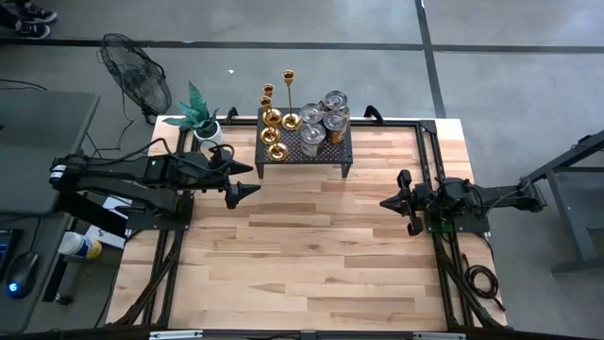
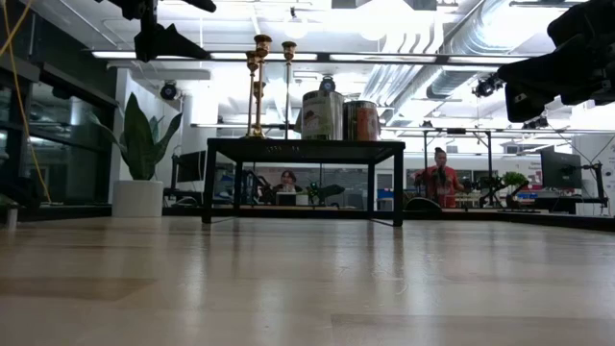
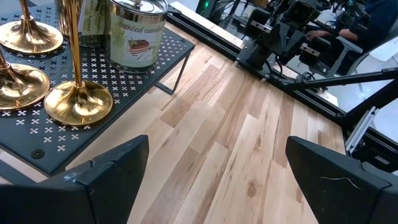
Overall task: Pick & Place candle stick holders
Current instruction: Return to Home Position
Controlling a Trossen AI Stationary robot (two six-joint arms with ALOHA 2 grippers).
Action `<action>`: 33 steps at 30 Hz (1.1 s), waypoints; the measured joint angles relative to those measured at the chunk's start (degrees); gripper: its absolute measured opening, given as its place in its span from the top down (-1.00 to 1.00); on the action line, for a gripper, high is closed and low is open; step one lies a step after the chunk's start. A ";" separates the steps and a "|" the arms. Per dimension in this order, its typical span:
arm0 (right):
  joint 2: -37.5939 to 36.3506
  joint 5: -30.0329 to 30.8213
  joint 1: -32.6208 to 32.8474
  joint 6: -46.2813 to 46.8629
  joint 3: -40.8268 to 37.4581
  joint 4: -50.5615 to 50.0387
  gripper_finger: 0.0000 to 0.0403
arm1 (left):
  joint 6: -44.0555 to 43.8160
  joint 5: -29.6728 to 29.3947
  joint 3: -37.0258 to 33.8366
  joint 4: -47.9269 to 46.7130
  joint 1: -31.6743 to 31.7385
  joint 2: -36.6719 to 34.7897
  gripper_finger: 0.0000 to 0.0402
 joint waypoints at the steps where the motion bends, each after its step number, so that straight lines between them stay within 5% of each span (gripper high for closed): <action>1: 0.00 0.00 0.00 0.01 0.00 0.00 1.00 | 0.01 -0.01 -0.01 0.00 0.00 0.00 -0.86; 16: 0.02 0.04 -0.01 0.00 0.00 0.01 1.00 | 0.01 0.14 -0.93 -1.75 0.00 -2.61 -0.86; 33: 0.04 0.11 -0.02 0.01 -0.02 0.28 1.00 | 0.00 -0.05 -27.63 1.57 0.00 -42.84 -0.86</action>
